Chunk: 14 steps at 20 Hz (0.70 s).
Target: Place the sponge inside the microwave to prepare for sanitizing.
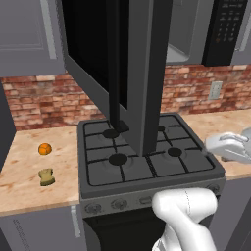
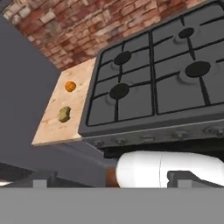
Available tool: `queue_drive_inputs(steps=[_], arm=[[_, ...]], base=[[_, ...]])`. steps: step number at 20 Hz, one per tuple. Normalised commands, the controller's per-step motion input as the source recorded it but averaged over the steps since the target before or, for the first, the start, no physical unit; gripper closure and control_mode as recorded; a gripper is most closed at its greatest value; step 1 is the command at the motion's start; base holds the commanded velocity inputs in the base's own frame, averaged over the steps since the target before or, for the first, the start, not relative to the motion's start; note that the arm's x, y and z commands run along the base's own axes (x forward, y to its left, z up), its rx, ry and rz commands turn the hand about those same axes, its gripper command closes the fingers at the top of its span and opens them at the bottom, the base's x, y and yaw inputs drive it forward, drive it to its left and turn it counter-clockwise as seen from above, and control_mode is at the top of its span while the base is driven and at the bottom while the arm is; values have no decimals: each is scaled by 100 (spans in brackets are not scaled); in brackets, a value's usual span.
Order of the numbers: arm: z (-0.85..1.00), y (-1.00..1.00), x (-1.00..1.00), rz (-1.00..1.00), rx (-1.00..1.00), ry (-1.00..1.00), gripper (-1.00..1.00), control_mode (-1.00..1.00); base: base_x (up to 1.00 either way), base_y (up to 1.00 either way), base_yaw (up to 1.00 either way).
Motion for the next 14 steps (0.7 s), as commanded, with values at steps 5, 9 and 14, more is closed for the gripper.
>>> queue_drive_inputs(steps=[5, 9, 14], arm=[[15, 11, 9, 5, 40, 31, -100, -100], [33, 23, 8, 0, 41, 37, -100, -100], [44, 11, 6, -7, 40, 22, -100, -100]], base=[[0, 0, 0], [0, 0, 0], [0, 0, 0]])
